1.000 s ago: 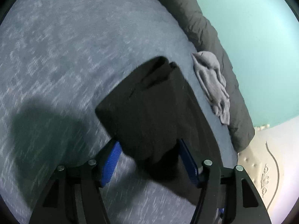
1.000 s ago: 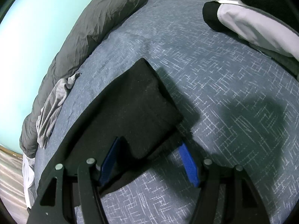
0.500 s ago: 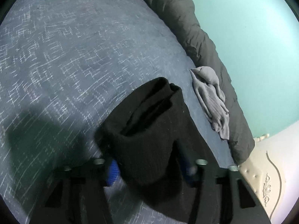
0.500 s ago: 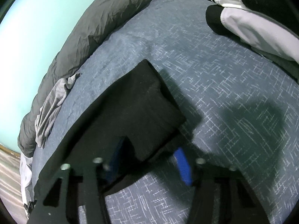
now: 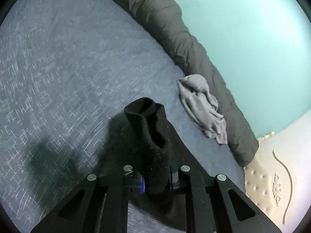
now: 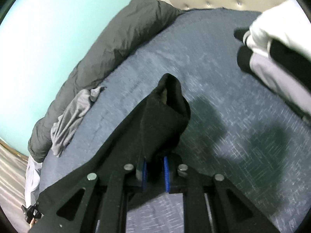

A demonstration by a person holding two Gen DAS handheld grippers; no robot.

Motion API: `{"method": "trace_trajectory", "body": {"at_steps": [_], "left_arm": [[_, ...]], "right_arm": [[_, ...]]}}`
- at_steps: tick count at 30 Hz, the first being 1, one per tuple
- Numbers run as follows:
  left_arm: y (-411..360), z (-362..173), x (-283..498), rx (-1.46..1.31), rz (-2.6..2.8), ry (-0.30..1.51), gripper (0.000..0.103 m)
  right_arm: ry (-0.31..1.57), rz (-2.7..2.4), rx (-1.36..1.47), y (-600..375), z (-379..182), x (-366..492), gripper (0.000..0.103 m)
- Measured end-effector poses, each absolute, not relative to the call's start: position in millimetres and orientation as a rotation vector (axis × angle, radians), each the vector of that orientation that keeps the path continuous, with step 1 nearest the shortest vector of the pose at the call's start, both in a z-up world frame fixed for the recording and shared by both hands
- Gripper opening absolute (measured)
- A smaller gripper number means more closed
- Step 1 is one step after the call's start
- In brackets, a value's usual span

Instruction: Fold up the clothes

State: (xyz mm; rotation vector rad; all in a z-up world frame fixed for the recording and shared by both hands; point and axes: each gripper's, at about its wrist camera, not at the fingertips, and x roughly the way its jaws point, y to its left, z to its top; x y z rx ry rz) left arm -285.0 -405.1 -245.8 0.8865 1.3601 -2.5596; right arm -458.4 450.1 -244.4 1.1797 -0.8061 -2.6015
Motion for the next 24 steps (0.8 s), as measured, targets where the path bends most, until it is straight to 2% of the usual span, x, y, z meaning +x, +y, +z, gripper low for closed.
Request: {"method": "trace_trajectory", "body": {"at_steps": [13,18,24], "left_arm": [[-405,-159,-223,0.791,-2.619,1.375,0.015],[-403,-155,-167,0.79,-2.602,1.419,0.015],[-402,-174,-97,0.822,-2.564,1.451,0.015]], "right_arm": [[-0.804,-2.58,1.039,447,-139,-410,0.012],[-0.793,-2.543,1.051,454,-129,-370,0.012],[-0.78,-2.513,1.102,471,-145,-318,0.012]]}}
